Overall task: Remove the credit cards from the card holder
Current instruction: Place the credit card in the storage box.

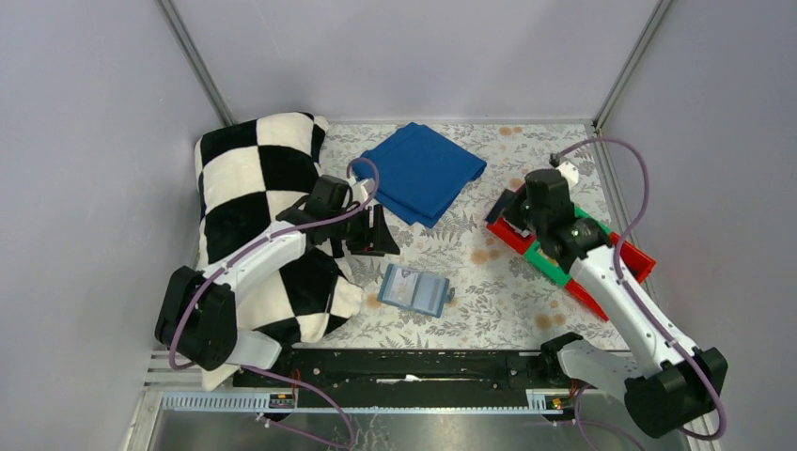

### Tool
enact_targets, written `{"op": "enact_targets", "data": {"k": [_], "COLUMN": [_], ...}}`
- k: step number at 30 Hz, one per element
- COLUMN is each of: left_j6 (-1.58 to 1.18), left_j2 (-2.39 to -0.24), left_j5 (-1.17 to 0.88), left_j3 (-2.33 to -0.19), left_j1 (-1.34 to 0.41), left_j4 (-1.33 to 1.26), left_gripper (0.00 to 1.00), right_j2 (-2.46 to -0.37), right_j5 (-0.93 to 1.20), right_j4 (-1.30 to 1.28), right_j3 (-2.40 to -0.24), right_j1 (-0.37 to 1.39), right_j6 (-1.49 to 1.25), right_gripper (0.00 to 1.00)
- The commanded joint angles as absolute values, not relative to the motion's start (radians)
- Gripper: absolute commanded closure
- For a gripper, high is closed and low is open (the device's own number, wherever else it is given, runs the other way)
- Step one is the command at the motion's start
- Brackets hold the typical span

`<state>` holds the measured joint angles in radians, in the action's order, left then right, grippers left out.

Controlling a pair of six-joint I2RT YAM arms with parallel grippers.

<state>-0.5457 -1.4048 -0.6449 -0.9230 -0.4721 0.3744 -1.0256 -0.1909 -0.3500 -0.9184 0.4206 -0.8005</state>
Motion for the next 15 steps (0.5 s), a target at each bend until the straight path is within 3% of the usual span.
{"op": "enact_targets", "data": {"k": [1,6,15], "left_j6": [-0.522,-0.529,-0.528], "left_j2": [-1.322,-1.284,-1.306], "left_j5": [-0.556,-0.567,-0.647], "left_j3": [-0.924,-0.889,-0.896], "left_j1": [-0.468,-0.468,-0.468], "left_j4": [0.374,0.362,0.36], "left_gripper": [0.41,0.41,0.41], "right_j2": [-1.137,-1.248,-1.404], "right_j5": [-0.436,-0.673,-0.832], "right_j4": [-0.694,-0.869,-1.019], "right_j3": [-1.075,-1.205,-1.267], "right_j1": [0.342,0.272,0.053], "right_j6": [-0.631,-0.58,-0.498], "right_gripper": [1.0,1.0,1.0]}}
